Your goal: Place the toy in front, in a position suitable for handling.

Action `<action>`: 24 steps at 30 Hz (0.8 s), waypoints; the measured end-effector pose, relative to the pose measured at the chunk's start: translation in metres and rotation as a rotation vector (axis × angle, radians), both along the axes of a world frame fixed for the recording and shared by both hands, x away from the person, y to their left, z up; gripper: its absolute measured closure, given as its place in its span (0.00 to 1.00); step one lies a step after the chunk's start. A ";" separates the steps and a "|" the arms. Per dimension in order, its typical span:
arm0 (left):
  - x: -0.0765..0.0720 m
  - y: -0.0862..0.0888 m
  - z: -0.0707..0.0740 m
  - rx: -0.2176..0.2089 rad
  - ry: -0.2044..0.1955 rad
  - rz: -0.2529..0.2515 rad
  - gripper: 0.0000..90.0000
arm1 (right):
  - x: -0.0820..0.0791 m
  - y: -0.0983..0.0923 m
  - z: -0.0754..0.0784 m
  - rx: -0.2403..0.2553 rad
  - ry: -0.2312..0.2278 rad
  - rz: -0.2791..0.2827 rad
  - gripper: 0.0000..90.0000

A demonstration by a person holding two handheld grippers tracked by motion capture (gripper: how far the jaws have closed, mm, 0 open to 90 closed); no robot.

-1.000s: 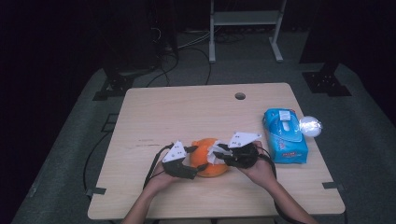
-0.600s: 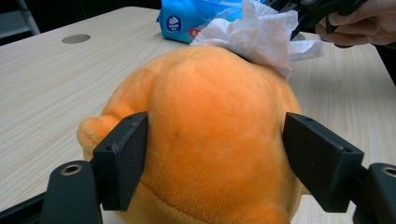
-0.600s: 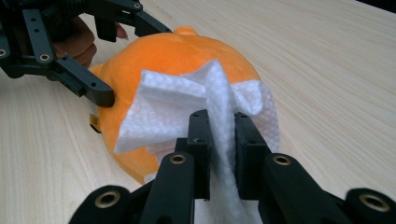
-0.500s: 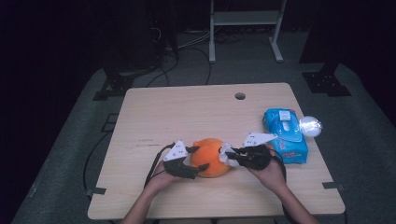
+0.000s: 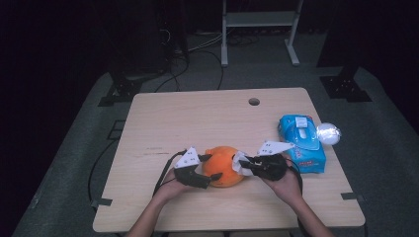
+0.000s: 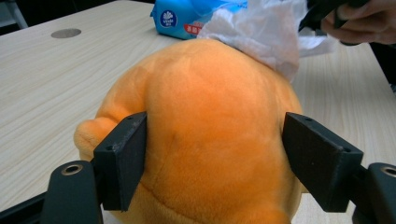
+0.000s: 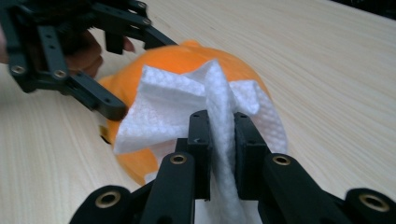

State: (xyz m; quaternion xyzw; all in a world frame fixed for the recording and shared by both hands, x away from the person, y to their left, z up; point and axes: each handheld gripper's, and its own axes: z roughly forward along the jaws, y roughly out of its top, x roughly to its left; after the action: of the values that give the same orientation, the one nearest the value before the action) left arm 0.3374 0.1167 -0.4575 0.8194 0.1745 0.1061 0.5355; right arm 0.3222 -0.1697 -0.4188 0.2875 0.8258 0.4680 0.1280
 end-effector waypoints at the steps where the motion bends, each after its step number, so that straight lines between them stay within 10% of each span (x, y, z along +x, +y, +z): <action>1: 0.000 0.000 -0.001 -0.004 0.001 -0.001 0.27 | -0.002 0.003 0.001 0.000 -0.010 0.010 0.88; 24: -0.003 0.006 -0.006 -0.028 -0.003 0.067 0.22 | -0.008 0.003 -0.010 0.019 -0.001 0.019 0.87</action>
State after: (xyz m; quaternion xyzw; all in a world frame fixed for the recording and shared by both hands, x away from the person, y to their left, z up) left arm 0.3341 0.1224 -0.4634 0.8054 0.2024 0.1226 0.5435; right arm 0.3141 -0.1664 -0.4293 0.2806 0.8239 0.4773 0.1213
